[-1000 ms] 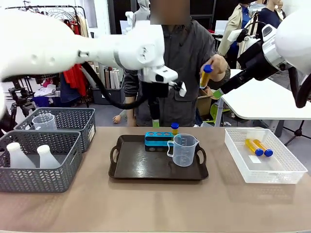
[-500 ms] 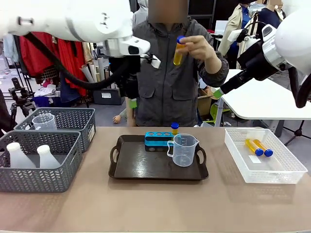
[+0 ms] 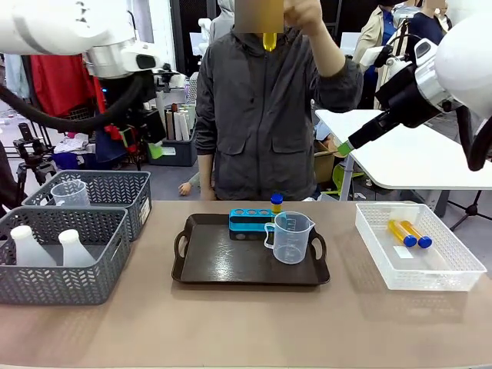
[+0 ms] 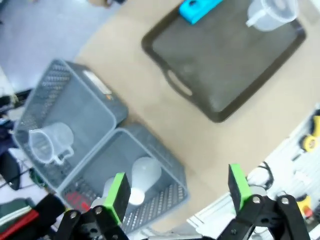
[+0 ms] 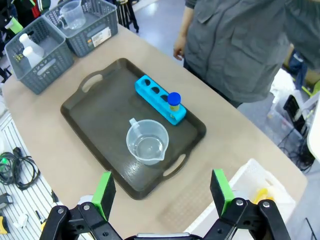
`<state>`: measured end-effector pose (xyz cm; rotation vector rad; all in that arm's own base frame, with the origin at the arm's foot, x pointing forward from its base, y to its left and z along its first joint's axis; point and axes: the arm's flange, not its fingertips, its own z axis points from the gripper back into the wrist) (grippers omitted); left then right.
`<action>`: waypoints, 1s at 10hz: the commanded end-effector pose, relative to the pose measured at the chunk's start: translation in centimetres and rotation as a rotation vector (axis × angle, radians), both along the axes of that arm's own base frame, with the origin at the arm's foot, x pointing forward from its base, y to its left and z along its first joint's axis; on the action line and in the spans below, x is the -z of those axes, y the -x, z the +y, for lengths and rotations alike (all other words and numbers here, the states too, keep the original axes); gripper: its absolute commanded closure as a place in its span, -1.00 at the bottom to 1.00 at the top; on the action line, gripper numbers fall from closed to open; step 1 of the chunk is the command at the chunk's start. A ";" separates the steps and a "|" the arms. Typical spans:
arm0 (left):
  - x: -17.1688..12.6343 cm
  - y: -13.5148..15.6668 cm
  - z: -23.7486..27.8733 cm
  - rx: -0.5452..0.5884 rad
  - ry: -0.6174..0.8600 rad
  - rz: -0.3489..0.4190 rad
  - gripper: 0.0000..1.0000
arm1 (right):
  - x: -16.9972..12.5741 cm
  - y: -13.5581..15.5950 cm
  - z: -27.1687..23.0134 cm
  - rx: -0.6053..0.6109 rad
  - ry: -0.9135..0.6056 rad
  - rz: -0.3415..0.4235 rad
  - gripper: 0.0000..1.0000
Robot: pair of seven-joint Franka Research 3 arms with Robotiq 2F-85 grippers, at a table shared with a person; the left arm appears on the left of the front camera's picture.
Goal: Prepare the laboratory tools.
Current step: Pick up one Small flask and place it on the Handle tray.
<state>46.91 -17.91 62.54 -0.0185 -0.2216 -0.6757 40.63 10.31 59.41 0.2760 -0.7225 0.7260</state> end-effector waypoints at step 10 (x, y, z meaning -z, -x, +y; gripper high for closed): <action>-1.1 0.1 0.8 0.006 -0.037 -0.013 -1.00 | -0.2 -0.1 0.1 0.001 -0.015 0.004 -1.00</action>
